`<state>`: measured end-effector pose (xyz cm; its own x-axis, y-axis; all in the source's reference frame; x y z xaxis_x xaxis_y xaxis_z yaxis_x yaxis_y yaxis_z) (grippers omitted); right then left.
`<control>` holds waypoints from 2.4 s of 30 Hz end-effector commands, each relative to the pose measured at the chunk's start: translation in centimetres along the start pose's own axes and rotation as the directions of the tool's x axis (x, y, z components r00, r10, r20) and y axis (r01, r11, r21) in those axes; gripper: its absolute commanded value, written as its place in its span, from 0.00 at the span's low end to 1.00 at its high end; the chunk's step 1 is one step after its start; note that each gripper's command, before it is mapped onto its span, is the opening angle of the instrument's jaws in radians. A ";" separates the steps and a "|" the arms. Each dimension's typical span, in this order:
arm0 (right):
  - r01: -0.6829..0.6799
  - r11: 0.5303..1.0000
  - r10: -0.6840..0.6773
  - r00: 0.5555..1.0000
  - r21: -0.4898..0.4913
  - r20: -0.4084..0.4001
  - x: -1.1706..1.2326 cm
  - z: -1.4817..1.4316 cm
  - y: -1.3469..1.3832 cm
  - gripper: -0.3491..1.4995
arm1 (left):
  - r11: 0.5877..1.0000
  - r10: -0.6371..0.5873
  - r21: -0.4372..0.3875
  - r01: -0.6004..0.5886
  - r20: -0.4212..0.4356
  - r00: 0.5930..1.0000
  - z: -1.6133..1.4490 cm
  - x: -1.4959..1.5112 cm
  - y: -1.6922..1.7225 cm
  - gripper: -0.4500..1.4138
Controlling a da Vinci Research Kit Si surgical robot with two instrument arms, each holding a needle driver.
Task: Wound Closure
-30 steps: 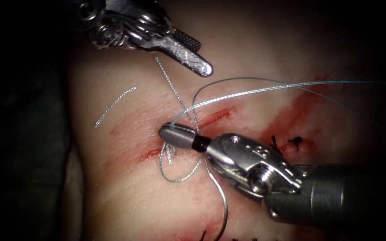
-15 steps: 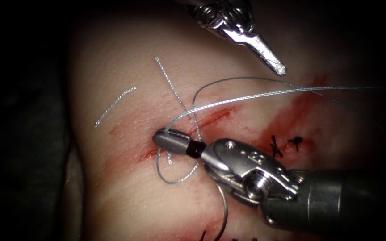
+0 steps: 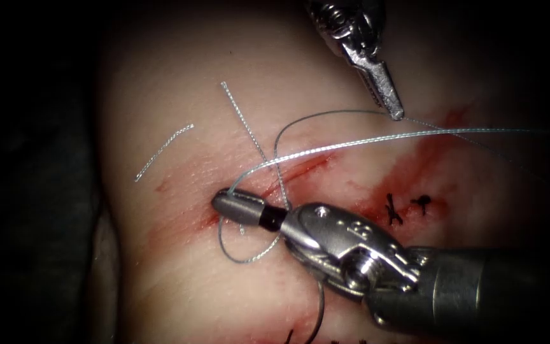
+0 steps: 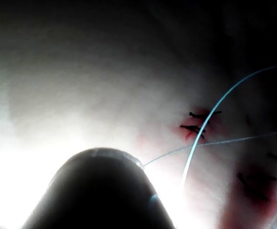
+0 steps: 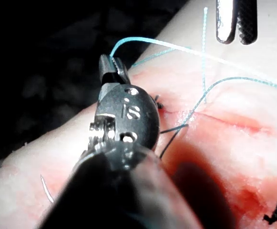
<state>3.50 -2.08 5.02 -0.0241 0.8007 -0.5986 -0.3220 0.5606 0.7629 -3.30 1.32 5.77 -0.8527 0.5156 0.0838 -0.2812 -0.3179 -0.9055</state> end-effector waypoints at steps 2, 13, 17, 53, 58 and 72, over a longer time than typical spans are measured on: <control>0.002 1.000 -0.002 1.000 0.002 -0.001 -0.03 0.08 -0.01 0.00 | 1.000 -0.018 -0.005 0.018 0.014 1.000 0.02 -0.02 0.00 0.42; -0.003 1.000 0.003 1.000 0.003 0.003 -0.05 0.08 -0.01 0.00 | 0.996 -0.046 -0.073 0.051 0.068 0.997 0.16 -0.16 0.23 0.51; -0.009 1.000 0.009 1.000 0.005 0.001 -0.05 0.08 -0.03 0.00 | 0.996 -0.027 -0.079 0.034 0.080 0.996 0.23 -0.14 0.25 0.49; -0.073 0.997 0.072 0.993 -0.005 -0.098 0.47 -0.50 -0.04 0.74 | 0.987 -0.124 -0.001 0.158 -0.623 0.772 -0.80 -1.31 0.08 0.00; -0.182 0.983 0.181 0.976 0.009 -0.121 0.79 -0.74 0.11 0.00 | 0.989 -0.144 -0.087 0.117 -0.715 0.684 -0.94 -1.53 0.25 0.00; -0.022 0.992 0.029 0.998 -0.124 0.050 0.36 -0.95 0.81 0.00 | 0.997 -0.041 -0.070 -0.030 -0.828 0.559 -1.23 -1.59 0.64 0.00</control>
<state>2.27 -1.55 5.14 0.0277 0.8251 -0.5643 -0.4411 0.5166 0.7338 -1.51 1.29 4.48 -0.0879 0.9600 -0.2658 -0.2355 -0.2793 -0.9309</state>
